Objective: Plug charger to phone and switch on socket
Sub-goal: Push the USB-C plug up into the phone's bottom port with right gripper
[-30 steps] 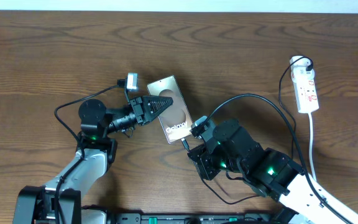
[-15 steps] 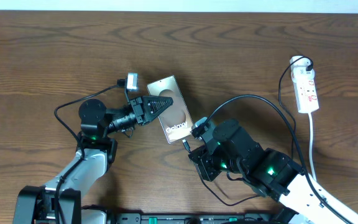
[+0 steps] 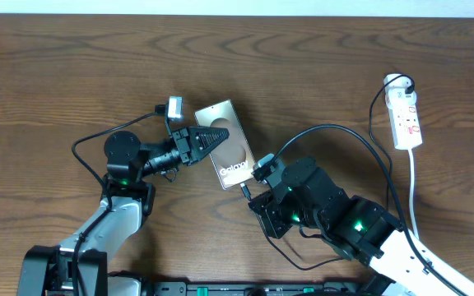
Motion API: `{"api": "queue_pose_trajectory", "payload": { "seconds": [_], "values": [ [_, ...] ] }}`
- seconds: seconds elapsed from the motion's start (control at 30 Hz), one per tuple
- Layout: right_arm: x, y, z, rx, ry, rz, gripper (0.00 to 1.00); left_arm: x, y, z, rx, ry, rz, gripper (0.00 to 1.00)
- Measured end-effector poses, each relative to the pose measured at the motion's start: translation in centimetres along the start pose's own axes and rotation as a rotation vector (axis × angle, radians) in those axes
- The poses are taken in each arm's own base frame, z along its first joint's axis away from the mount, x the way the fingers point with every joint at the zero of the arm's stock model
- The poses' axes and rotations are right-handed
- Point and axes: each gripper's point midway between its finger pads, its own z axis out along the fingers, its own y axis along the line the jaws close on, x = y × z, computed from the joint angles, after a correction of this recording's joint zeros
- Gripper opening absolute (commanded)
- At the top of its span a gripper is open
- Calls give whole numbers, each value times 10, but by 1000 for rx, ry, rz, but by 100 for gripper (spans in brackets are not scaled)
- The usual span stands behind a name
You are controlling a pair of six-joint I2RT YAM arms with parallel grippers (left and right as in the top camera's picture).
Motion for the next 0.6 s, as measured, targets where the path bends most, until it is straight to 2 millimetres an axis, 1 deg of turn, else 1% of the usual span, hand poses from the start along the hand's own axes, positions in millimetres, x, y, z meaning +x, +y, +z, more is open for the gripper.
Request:
{"api": "queue_pose_trajectory", "payload": {
  "seconds": [0.6],
  "values": [
    [-4,-1,0,7,-17,4,1,-2,1,0,-3,-11,0,8]
  ]
}}
